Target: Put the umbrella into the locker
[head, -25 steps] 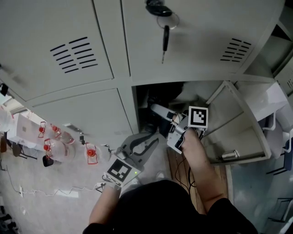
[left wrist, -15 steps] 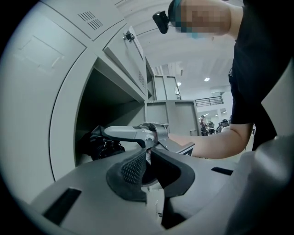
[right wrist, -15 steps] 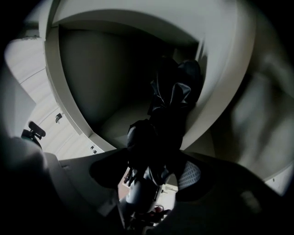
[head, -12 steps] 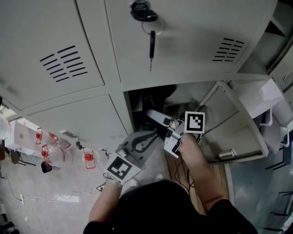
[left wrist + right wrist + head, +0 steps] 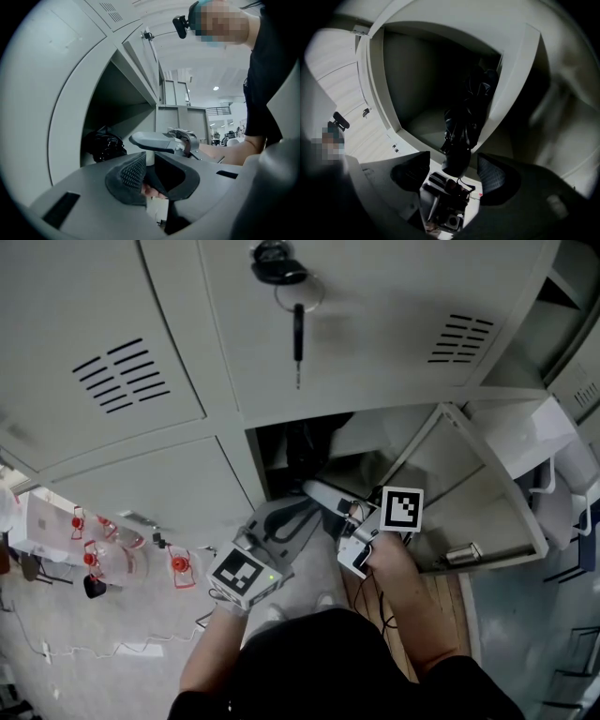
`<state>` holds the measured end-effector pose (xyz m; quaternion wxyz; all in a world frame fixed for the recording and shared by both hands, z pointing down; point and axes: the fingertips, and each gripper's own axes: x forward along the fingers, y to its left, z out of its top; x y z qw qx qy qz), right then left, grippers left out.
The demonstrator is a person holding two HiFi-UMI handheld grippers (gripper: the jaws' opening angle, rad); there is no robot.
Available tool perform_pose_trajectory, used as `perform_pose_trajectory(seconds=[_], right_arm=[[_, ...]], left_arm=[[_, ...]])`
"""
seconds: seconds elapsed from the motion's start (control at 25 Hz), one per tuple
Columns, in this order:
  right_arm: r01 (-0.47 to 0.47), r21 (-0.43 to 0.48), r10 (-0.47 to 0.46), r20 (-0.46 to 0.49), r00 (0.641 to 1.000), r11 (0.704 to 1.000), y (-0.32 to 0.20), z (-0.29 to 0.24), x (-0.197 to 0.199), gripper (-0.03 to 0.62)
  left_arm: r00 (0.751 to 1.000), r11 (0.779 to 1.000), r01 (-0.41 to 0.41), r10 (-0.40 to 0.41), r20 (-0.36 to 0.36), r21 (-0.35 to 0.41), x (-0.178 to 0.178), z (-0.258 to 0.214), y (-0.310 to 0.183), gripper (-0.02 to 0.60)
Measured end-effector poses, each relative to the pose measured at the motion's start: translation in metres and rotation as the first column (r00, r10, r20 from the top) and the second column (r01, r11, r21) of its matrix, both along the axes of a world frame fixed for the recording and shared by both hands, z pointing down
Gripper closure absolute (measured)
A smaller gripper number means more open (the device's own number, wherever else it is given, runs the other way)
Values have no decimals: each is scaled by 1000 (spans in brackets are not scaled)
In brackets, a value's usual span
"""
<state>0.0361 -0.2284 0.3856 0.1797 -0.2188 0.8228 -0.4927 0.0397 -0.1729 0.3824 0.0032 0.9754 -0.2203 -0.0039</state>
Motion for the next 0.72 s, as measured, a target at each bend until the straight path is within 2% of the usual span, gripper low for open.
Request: perform_pose_trajectory(seconds=[0.28,0.44,0.56,0.72], right_arm=[[1,-7,-1,-2,1000,1000,24,15,-4,284],[21,-33,-20,28,999,999,38,23,-16,295],[17,-21,-16,46,999,1000,42,20,-21,373],[-15,-19,16,71,997,1000,37,15,-20,520]], left_arm=[[996,997,79,-79,42,1,-44,10,23,528],[988,982,155,-153,29,-107,-64,11,33,528],[980,971,198,-195,32,-136,-79,16,39,528],[971,960,238,-234,48,-145,-93,23,45,528]])
